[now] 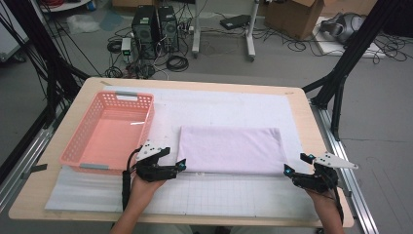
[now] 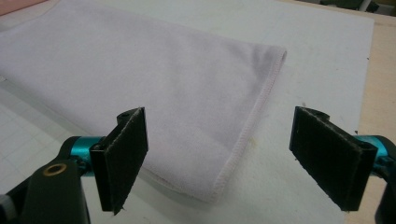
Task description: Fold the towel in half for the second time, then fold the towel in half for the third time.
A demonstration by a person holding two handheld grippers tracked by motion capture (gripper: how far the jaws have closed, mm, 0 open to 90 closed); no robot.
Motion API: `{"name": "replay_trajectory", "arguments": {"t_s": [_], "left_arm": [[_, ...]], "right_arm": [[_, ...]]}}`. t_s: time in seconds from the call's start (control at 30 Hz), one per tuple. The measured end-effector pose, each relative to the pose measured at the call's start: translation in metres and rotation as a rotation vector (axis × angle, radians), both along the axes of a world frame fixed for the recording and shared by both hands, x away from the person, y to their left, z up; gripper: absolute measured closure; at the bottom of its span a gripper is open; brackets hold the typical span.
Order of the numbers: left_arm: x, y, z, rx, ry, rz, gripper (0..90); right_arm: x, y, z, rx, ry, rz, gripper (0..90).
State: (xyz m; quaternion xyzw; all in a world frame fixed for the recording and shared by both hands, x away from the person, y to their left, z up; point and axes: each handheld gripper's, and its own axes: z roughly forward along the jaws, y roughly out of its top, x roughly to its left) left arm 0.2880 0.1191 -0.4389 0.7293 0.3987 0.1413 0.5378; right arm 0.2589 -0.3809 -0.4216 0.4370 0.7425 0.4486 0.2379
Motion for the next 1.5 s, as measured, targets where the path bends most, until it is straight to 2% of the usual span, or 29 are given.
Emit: {"name": "replay_trajectory", "arguments": {"t_s": [0.23,0.5,0.8,0.93,1.13,1.33,1.5], "left_arm": [[0.001,0.0,-0.001,0.004,0.009,0.017,20.1],[0.004,-0.002,-0.007,0.018,0.056,0.014,18.7],[0.005,-0.004,-0.008,0.032,0.073,0.017,18.7],[0.008,-0.005,-0.011,0.047,0.098,0.027,19.7],[0.01,-0.006,-0.012,0.061,0.13,0.037,26.8],[0.011,-0.007,-0.013,0.103,0.18,0.058,34.8],[0.008,-0.014,-0.012,0.168,0.16,0.04,42.7]], "right_arm": [[0.001,0.002,-0.001,0.003,0.011,0.014,18.5],[0.001,0.002,-0.002,0.005,0.009,0.017,18.5],[0.001,0.003,-0.002,0.0,0.011,0.024,18.8],[0.002,0.003,-0.003,-0.007,0.016,0.03,18.8],[0.002,0.006,-0.004,-0.018,0.024,0.039,18.9],[0.003,0.009,-0.005,-0.019,0.035,0.051,18.9],[0.005,0.011,-0.005,-0.017,0.035,0.062,19.0]]}}
